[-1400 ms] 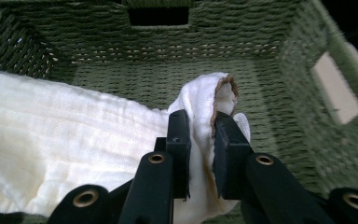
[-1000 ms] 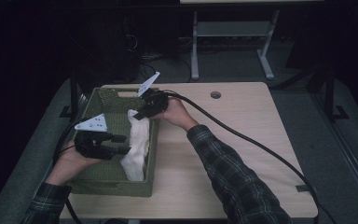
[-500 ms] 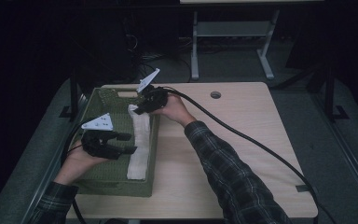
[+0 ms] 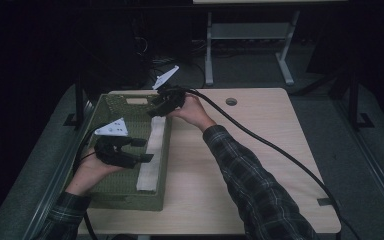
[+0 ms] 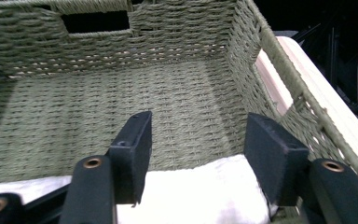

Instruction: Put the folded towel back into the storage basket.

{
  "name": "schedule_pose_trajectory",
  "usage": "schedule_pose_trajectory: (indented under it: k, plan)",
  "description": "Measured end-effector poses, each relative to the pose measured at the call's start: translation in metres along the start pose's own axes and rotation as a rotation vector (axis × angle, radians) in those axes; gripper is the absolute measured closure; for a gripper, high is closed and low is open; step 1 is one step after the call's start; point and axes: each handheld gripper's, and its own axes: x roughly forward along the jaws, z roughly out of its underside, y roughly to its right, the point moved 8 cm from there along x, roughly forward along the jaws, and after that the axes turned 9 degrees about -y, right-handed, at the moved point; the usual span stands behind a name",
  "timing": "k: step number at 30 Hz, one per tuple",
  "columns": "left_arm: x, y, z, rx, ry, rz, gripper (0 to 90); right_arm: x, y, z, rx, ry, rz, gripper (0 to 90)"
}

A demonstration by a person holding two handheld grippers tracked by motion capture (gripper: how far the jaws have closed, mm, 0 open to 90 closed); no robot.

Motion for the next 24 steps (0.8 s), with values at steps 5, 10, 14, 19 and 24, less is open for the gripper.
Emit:
schedule_pose_trajectory:
  k: [5,10,14,19,24]
  plan:
    - [0.009,0.006,-0.014,0.002,-0.001,-0.003,35.7,-0.016,0.0,0.009,0.016,0.006,-0.009,37.6]
    - [0.022,0.015,-0.032,-0.004,0.004,-0.012,33.8,-0.036,0.0,0.024,0.009,-0.003,-0.014,35.7]
    - [0.033,0.023,-0.046,-0.006,0.007,-0.027,32.7,-0.051,0.0,0.035,0.006,-0.003,-0.01,35.2]
    - [0.045,0.036,-0.059,-0.023,0.008,-0.034,31.0,-0.071,0.002,0.049,0.005,0.002,-0.008,34.3]
    - [0.067,0.054,-0.071,-0.005,-0.011,-0.033,29.6,-0.096,0.002,0.073,0.02,0.015,0.006,33.3]
